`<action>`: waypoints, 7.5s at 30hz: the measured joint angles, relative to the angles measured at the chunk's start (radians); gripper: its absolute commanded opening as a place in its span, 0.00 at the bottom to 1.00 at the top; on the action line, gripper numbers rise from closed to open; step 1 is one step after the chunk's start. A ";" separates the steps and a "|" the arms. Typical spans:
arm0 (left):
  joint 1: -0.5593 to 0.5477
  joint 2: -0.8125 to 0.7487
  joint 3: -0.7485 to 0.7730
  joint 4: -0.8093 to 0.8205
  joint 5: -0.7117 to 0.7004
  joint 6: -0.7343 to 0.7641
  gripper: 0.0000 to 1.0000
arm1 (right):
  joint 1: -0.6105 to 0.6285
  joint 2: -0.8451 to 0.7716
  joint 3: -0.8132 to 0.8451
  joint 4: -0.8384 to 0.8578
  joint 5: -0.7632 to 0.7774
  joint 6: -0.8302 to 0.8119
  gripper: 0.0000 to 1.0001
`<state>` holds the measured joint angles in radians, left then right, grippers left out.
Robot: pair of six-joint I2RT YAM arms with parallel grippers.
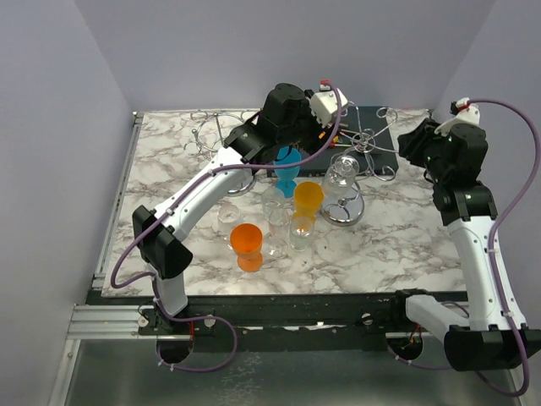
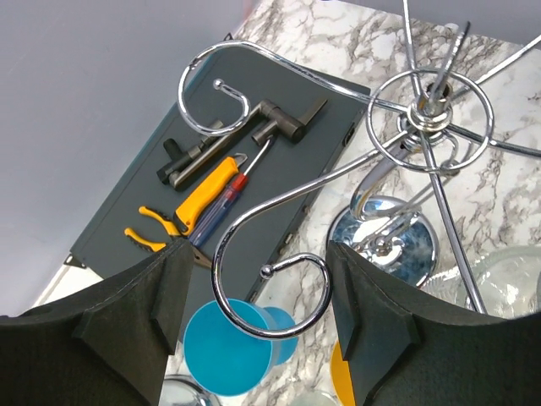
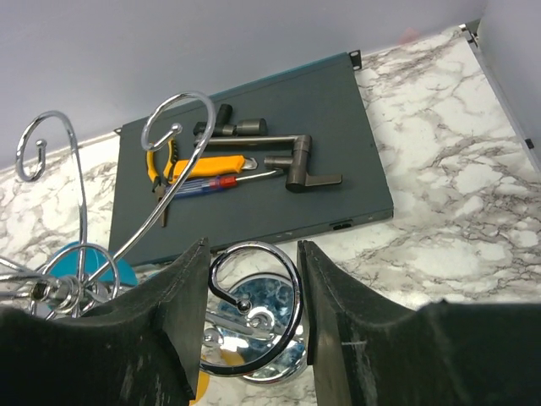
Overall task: Place the wine glass upside down on the wine glass rack
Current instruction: Adjust the wine rack at the center of the board, then pick up the wine glass at the center of the board.
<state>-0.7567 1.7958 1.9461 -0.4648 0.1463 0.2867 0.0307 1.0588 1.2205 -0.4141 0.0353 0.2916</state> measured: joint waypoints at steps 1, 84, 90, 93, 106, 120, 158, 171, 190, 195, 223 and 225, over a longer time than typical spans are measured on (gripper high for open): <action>0.000 0.008 0.011 -0.001 -0.001 0.003 0.70 | 0.000 -0.012 -0.008 -0.002 0.000 0.003 0.32; -0.448 -0.058 -0.244 0.323 -0.027 0.662 0.20 | 0.001 0.358 0.224 0.071 -0.178 -0.041 0.39; -0.448 -0.058 -0.248 0.328 -0.053 0.684 0.15 | 0.001 0.319 0.185 0.080 -0.121 -0.037 0.33; -0.450 -0.064 -0.262 0.333 -0.061 0.692 0.14 | 0.001 0.296 0.162 0.089 -0.087 -0.033 0.32; -0.442 -0.138 -0.345 0.343 -0.064 0.699 0.14 | 0.000 0.185 0.058 0.108 0.066 -0.006 0.31; -0.389 -0.162 -0.362 0.334 -0.060 0.701 0.14 | -0.002 0.122 -0.010 0.133 0.220 0.025 0.31; -0.322 -0.295 -0.027 0.030 -0.185 0.092 0.99 | -0.013 0.147 0.513 -0.178 0.032 -0.093 0.84; 0.115 -0.206 0.297 -0.267 -0.251 -0.079 0.99 | 0.295 0.280 0.776 -0.427 -0.169 -0.056 1.00; 0.496 -0.428 -0.021 -0.447 -0.074 -0.171 0.99 | 1.060 0.428 0.636 -0.614 0.277 0.093 0.90; 0.496 -0.453 -0.100 -0.454 -0.035 -0.171 0.99 | 1.088 0.284 0.385 -0.592 0.290 0.200 0.80; 0.496 -0.474 -0.211 -0.473 0.053 -0.171 0.99 | 1.020 0.502 0.463 -0.440 0.504 0.195 0.56; 0.496 -0.475 -0.211 -0.473 0.055 -0.171 0.99 | 1.006 0.517 0.460 -0.436 0.498 0.194 0.54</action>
<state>-0.2611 1.3209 1.7348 -0.9379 0.2008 0.1162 1.0367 1.5757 1.6802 -0.8501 0.5331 0.4854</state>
